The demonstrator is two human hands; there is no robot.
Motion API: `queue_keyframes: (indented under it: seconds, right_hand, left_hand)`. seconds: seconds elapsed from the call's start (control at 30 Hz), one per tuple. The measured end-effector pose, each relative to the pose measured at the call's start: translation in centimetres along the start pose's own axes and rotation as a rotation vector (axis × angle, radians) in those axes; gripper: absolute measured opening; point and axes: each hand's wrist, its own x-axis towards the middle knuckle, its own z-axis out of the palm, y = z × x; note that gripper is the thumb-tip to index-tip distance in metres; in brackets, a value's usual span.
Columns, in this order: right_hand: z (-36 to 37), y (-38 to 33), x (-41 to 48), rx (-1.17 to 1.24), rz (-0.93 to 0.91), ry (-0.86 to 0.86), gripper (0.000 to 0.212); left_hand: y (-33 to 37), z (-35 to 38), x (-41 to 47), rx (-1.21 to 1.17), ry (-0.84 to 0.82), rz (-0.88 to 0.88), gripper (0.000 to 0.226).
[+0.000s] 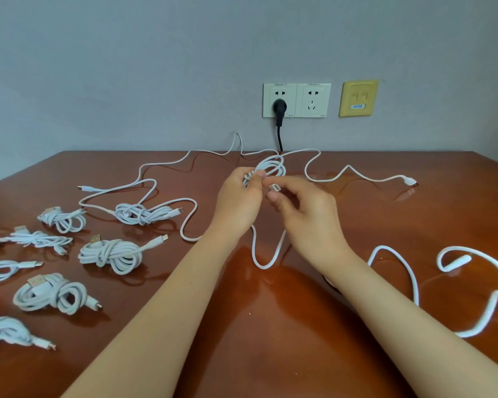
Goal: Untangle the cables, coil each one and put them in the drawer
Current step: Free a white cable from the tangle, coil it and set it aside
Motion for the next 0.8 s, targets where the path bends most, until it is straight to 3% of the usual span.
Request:
queue_keyframes:
  seconds: [0.17, 0.53, 0.8]
  right_hand:
    - [0.1, 0.2, 0.2, 0.172, 0.152, 0.070, 0.021]
    - [-0.4, 0.1, 0.7, 0.665, 0.598, 0.225, 0.010]
    - [-1.0, 0.9, 0.9, 0.760, 0.724, 0.222, 0.020]
  left_hand:
    - [0.5, 0.4, -0.4, -0.152, -0.053, -0.074, 0.021]
    - [0.5, 1.1, -1.3, -0.166, -0.161, 0.019, 0.023]
    - [0.3, 1.0, -1.6, -0.034, -0.275, 0.139, 0.026]
